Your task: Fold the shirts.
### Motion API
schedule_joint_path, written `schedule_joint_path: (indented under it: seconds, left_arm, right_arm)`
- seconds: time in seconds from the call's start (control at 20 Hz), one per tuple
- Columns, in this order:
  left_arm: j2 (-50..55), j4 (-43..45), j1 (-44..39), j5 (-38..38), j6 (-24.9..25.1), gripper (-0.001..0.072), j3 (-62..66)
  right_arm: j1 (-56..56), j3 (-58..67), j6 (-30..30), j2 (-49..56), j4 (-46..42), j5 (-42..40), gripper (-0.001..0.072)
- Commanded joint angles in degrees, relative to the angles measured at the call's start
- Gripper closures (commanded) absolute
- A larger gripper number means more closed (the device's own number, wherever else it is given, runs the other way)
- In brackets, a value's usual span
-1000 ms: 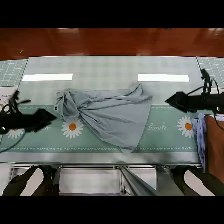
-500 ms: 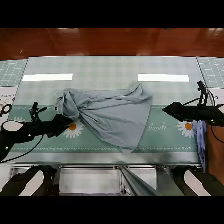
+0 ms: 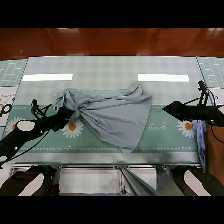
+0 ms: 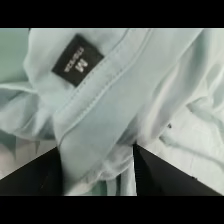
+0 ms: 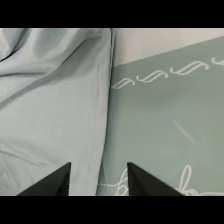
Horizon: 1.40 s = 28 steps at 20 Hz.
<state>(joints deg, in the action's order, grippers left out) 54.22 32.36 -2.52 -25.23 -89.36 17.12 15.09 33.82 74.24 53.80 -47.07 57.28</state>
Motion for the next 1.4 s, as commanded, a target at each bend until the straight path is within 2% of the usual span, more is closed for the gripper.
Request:
schedule_joint_path:
  seconds: [0.0,0.05,0.2,0.35,0.5,0.6,0.8,0.9,1.15,1.35]
  left_arm:
    - [1.1,-0.5,-1.7,4.1,-1.8,0.0354,1.3]
    - [1.2,-0.5,-1.7,3.8,-1.3,0.0687,2.2]
    - [1.2,-0.4,-1.0,3.1,3.9,0.0681,6.2]
    - [1.2,-0.3,0.6,0.6,8.0,0.0681,10.6]
    - [1.2,-0.2,2.5,-1.9,9.6,0.0681,12.9]
    - [1.2,-0.2,5.1,-4.3,12.5,0.0681,13.5]
    - [1.3,0.2,12.5,-17.6,18.8,0.0681,13.6]
    - [1.3,0.2,13.5,-23.4,21.5,0.0681,13.6]
    - [1.3,0.2,13.5,-24.0,21.4,0.0681,13.6]
    - [1.3,0.2,13.5,-24.0,21.4,0.0681,13.6]
  right_arm:
    - [0.0,0.0,0.1,0.0,0.2,-0.9,0.0296]
    - [0.0,0.0,0.1,0.0,0.2,-1.1,0.0296]
    - [0.0,0.0,1.0,0.7,0.2,-4.8,0.0297]
    - [0.1,0.3,2.2,6.5,1.2,-8.7,0.0296]
    - [0.0,3.4,-3.2,15.9,7.0,-7.4,0.0296]
    - [0.0,7.1,-4.8,21.2,9.0,-6.0,0.0297]
    - [-0.9,15.6,-6.9,30.5,11.4,-0.1,0.0296]
    - [-2.8,18.8,-6.8,34.2,11.4,0.2,0.0297]
    - [-7.3,26.7,-3.6,42.6,10.4,-0.2,0.0297]
    - [-8.4,30.7,-2.1,45.2,10.1,-0.3,0.0306]
